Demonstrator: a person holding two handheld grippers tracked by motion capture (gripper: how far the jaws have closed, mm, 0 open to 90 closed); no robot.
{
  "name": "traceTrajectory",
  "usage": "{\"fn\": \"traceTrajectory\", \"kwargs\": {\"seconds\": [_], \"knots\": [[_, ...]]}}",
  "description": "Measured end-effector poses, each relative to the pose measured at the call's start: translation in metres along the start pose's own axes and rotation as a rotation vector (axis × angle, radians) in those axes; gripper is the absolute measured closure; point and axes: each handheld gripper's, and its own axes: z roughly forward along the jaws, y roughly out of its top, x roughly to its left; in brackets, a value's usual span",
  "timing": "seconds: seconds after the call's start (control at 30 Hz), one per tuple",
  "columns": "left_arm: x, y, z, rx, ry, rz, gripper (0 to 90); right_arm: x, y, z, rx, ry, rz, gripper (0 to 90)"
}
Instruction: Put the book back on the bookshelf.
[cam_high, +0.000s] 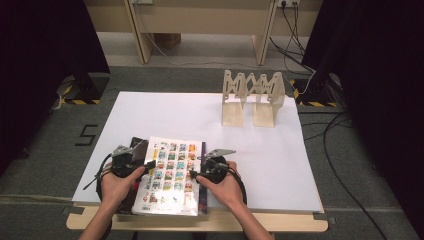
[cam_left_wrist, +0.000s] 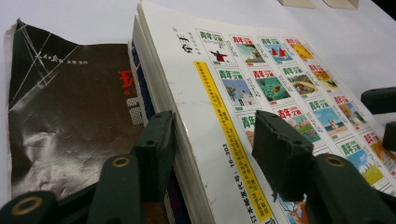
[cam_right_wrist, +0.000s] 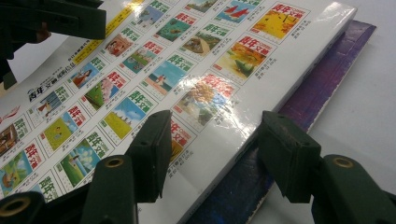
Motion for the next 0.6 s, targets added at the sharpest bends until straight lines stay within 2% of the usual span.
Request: {"fn": "traceTrajectory", "kwargs": {"seconds": [0.1, 0.37, 0.47, 0.5, 0.6], "knots": [[-0.0015, 0.0016, -0.0039, -0.022, -0.012, -0.029, 52.1, 0.0009, 0.0003, 0.0003, 0.003, -0.004, 0.001, 44.6], [-0.0062, 0.0002, -0.0099, -0.032, -0.036, -0.052, 54.8, 0.0017, 0.0004, 0.0002, 0.008, -0.008, 0.002, 44.1], [-0.0080, -0.0032, -0.0113, -0.017, -0.075, -0.071, 55.7, 0.0018, 0.0002, 0.0002, 0.007, -0.007, 0.004, 44.0], [-0.0089, -0.0052, -0.0118, -0.006, -0.104, -0.090, 56.9, 0.0016, 0.0003, 0.0002, 0.007, -0.007, 0.002, 44.0], [-0.0106, -0.0073, -0.0111, 0.006, -0.124, -0.105, 59.6, 0.0015, 0.0000, 0.0003, 0.005, -0.006, 0.003, 43.9]]}}
